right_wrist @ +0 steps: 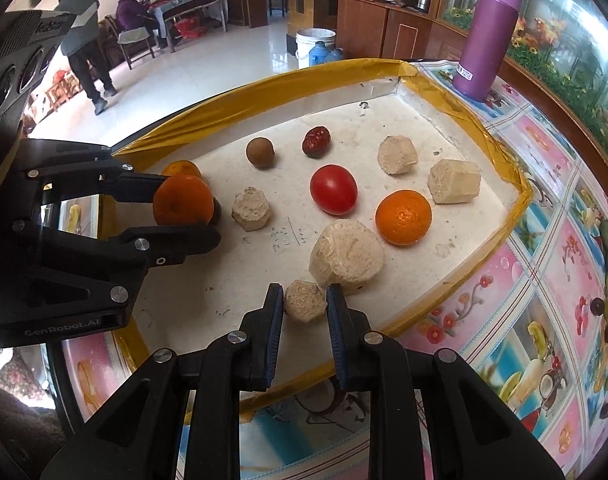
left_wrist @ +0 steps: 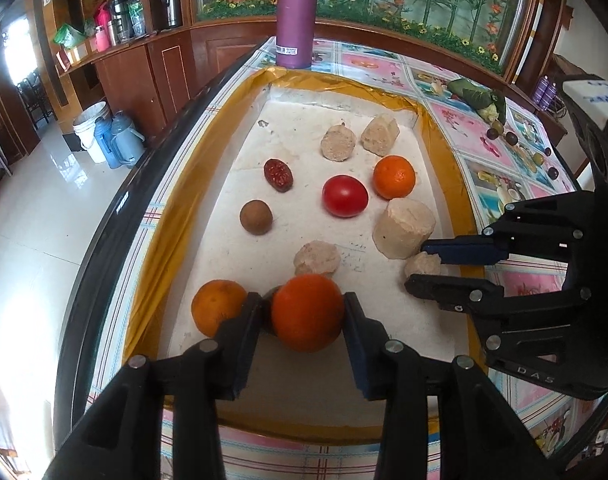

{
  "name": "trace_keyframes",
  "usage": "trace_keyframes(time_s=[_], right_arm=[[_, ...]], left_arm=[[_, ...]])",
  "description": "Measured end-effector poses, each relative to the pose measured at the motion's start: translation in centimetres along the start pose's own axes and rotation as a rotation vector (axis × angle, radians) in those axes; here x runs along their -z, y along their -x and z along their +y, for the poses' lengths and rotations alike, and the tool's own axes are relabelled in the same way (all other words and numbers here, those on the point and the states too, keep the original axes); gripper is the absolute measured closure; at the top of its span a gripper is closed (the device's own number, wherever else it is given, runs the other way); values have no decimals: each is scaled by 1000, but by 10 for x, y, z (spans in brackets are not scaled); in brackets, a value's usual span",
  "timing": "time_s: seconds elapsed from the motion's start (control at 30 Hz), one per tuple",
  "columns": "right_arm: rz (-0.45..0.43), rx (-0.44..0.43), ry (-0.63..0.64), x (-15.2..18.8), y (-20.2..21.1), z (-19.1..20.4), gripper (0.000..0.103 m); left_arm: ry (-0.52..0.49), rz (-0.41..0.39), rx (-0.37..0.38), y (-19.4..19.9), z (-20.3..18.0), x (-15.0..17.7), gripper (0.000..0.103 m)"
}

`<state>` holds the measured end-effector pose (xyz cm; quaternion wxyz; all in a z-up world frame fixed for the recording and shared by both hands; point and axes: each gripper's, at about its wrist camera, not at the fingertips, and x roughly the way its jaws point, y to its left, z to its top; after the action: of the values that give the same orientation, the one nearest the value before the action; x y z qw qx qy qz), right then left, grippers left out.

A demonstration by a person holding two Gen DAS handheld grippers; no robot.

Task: Organize fruits
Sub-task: 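Lower and release the orange with the left gripper while the right releases the cake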

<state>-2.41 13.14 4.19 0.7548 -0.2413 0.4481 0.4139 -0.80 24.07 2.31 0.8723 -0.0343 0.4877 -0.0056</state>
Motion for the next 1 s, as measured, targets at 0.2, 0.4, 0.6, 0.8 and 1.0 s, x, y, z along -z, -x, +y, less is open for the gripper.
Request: trace_keyframes(time_s=[0.2,0.4,0.6,0.8,1.0], right_arm=[[4,5,7,1,-1,2,82],[5,9,7,1,0,2,81],[-15,20,-4,4,8,3,79],[-55,60,-32,9,26,5,72],[-90,116,-111,22,49,3,62]], left_arm=[[-8,10,-27,-4,2,4,50],[2,8,-27,-2,3,4,50],[-1,-3,-39,2,1,6,48],[-5,-24,-38,10,-5,9,38],[17,-55,-3,20,-7,11,26]])
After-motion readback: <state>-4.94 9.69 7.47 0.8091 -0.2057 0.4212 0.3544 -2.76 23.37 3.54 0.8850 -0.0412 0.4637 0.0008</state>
